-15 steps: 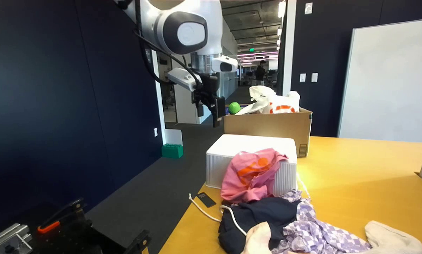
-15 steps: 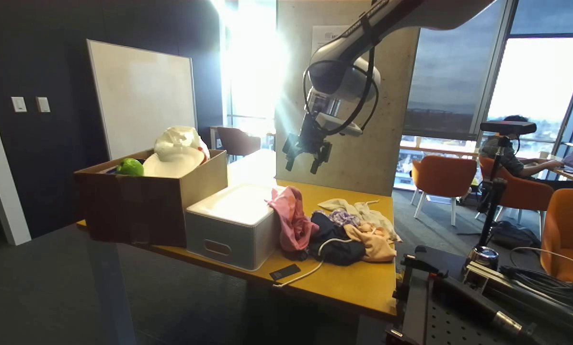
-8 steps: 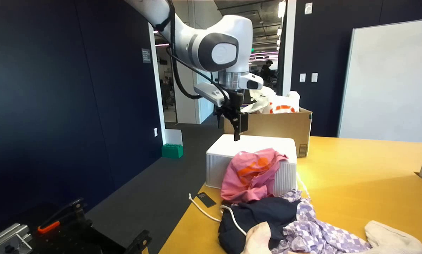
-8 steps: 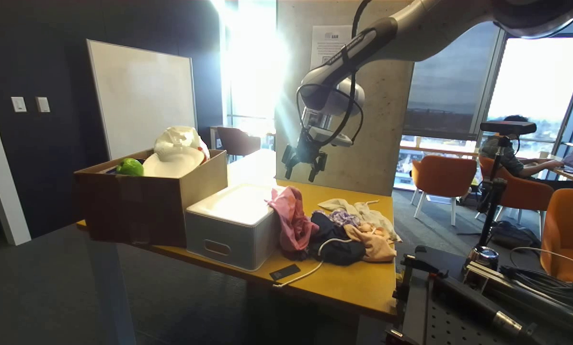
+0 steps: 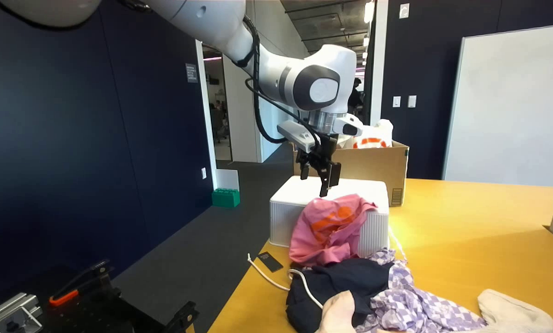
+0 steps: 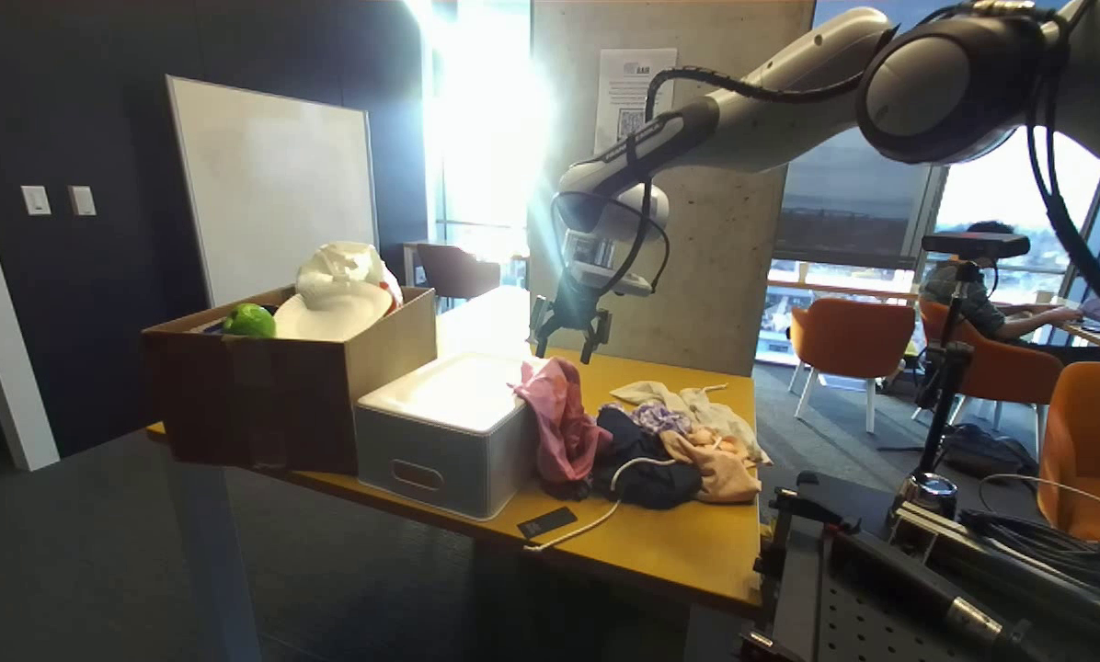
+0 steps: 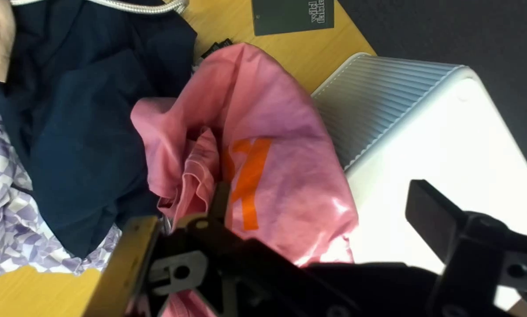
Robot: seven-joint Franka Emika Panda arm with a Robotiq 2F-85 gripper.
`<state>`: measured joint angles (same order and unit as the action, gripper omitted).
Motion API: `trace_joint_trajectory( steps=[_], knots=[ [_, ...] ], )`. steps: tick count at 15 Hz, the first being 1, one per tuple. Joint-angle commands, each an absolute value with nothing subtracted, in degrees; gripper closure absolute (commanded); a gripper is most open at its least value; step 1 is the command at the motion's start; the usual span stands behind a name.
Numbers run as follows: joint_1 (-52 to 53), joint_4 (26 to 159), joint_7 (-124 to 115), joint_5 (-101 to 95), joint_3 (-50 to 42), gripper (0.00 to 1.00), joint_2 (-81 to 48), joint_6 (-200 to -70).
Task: Put the pink shirt on the white basket
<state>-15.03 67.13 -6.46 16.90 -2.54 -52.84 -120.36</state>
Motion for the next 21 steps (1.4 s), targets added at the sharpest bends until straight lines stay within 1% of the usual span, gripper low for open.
trace_joint_trajectory(
  steps=[1,7,21],
  knots=[
    [-14.99,53.44,-10.68,15.55,-2.97,0.00,-61.44,-113.42],
    [-14.98,40.04,-16.26,13.74,-4.44,0.00,-70.16,-107.78],
    [-16.04,25.46,-26.10,11.64,-3.40,0.00,-79.74,-110.09]
  ],
)
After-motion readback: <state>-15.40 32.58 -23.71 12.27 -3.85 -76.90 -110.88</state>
